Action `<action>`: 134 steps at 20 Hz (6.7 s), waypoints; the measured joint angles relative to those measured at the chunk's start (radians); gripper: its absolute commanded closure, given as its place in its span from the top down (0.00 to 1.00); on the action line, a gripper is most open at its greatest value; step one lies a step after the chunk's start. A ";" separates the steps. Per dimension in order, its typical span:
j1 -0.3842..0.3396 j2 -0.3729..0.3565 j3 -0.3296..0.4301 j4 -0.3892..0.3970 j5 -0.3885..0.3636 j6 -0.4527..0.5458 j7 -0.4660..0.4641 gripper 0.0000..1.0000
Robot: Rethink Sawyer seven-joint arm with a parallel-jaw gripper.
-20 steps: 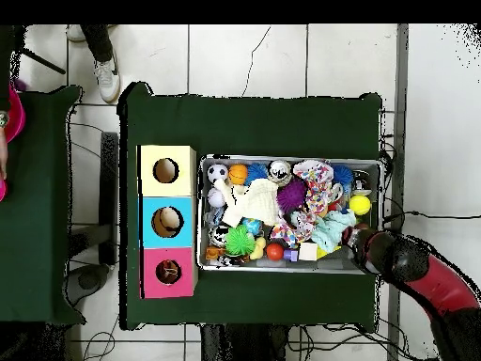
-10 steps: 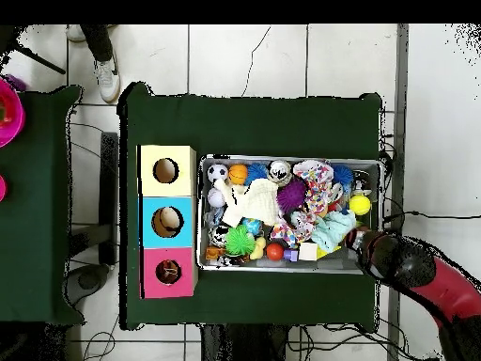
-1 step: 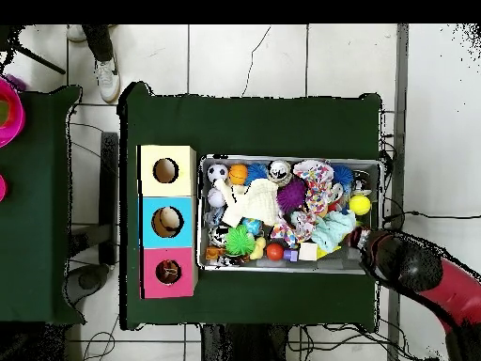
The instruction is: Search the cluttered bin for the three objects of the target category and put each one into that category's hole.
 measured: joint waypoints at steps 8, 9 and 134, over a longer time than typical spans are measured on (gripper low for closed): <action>-0.009 -0.036 -0.009 0.006 -0.001 0.023 0.000 0.00; -0.011 -0.037 -0.013 0.006 -0.005 0.023 0.000 0.00; 0.358 0.118 -0.136 0.490 0.430 -0.404 0.220 0.00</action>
